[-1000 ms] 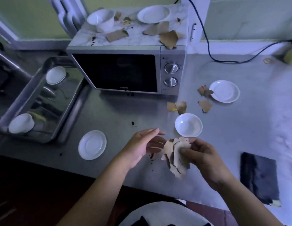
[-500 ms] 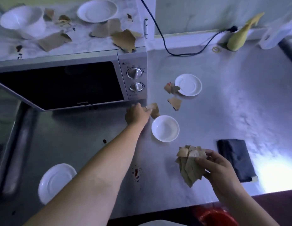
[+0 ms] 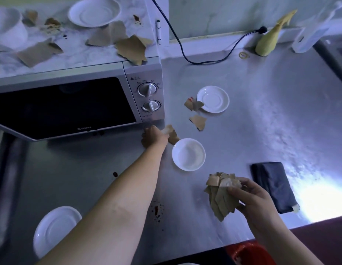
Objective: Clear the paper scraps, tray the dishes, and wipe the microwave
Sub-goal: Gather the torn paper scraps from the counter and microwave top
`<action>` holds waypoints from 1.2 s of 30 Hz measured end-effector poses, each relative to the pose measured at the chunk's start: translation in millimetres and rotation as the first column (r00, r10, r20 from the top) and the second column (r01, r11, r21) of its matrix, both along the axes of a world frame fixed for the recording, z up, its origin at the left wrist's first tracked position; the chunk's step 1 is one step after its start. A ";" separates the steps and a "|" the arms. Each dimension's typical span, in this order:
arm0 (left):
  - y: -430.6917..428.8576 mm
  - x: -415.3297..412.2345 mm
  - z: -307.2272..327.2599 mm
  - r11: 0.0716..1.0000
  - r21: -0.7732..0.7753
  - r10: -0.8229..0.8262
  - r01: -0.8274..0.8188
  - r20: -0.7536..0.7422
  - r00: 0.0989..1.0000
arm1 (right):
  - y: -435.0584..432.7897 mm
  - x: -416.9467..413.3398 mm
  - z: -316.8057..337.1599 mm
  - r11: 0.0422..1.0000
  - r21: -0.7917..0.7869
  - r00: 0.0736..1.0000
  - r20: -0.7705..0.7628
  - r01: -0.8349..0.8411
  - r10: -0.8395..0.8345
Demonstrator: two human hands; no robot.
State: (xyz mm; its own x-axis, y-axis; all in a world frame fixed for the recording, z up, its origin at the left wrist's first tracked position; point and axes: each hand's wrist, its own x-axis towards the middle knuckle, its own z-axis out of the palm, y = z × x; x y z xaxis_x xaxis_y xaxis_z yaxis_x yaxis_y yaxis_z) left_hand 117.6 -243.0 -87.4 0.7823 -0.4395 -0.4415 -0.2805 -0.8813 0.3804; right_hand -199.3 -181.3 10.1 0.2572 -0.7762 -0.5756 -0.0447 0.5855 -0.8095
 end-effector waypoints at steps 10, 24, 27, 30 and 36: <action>15.5 14.4 1.7 0.985 -0.171 0.010 -0.033 -0.132 0.991 | -12.5 1.0 11.0 0.997 -0.011 0.996 -0.042 -0.078 0.077; 118.8 5.1 78.6 0.803 -0.588 -0.101 -0.094 -0.289 0.952 | -23.1 28.2 48.2 0.925 -0.139 0.921 0.125 -0.353 0.370; 129.9 -13.5 114.8 0.764 -0.645 -0.285 -0.005 -0.345 0.894 | -25.6 43.4 59.1 0.868 -0.239 0.878 0.100 -0.435 0.468; 130.5 -32.8 145.0 0.744 -0.658 -0.402 0.115 -0.304 0.864 | -26.8 58.6 69.3 0.795 -0.331 0.834 0.040 -0.509 0.550; 126.1 -55.0 170.9 0.709 -0.692 -0.487 0.134 -0.343 0.803 | -29.6 60.6 68.0 0.796 -0.379 0.861 -0.006 -0.472 0.508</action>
